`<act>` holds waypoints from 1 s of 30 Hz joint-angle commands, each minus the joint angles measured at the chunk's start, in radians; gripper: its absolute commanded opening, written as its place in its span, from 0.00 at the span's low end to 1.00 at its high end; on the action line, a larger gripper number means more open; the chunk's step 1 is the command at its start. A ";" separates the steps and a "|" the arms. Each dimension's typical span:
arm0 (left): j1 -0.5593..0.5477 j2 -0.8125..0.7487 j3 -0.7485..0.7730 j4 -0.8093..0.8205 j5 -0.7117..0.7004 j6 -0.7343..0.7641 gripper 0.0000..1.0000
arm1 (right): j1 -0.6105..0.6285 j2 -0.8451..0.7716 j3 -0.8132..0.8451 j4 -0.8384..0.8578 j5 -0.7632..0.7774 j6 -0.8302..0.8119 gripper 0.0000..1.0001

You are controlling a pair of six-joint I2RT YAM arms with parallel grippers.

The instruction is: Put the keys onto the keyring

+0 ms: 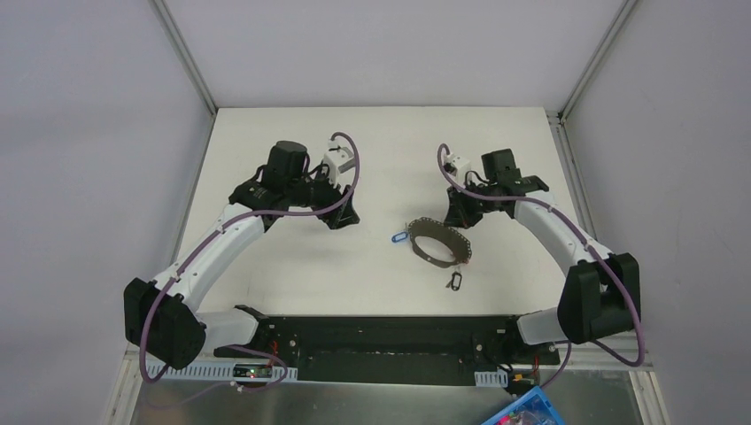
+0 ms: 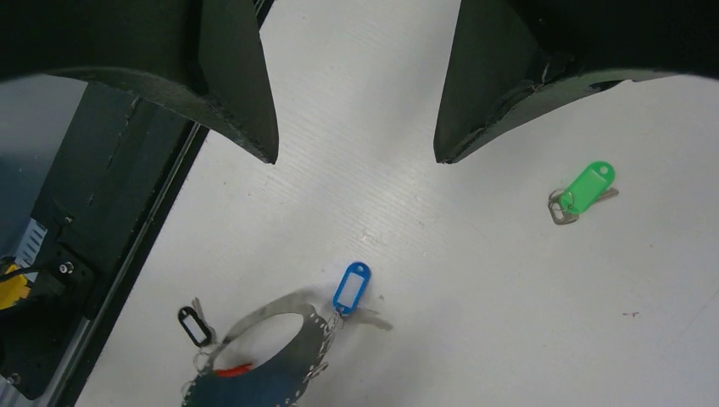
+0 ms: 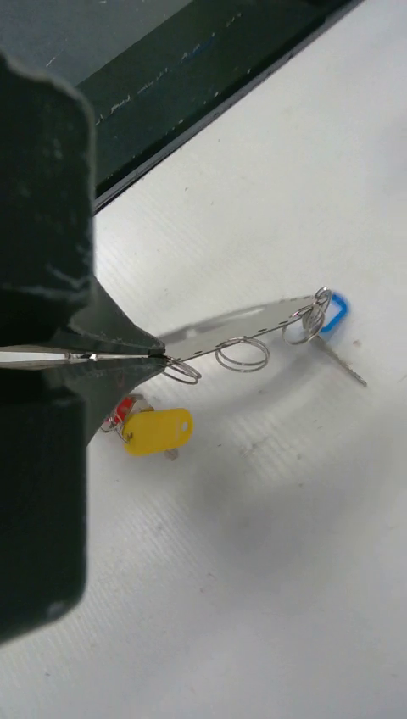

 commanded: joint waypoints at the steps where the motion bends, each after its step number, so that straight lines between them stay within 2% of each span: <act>1: 0.009 0.017 0.082 0.042 0.128 0.030 0.66 | -0.003 -0.106 0.020 0.106 -0.192 -0.032 0.00; 8: -0.005 0.083 0.187 0.044 0.232 0.071 0.57 | -0.003 -0.177 0.023 0.205 -0.369 -0.053 0.00; 16: -0.101 0.173 0.313 0.004 0.270 0.173 0.52 | 0.011 -0.172 0.036 0.235 -0.541 -0.046 0.00; 23: -0.204 0.214 0.305 0.003 0.283 0.202 0.46 | 0.040 -0.203 -0.020 0.376 -0.646 0.093 0.00; 30: -0.244 0.216 0.306 0.007 0.300 0.206 0.44 | 0.061 -0.228 -0.078 0.483 -0.700 0.192 0.00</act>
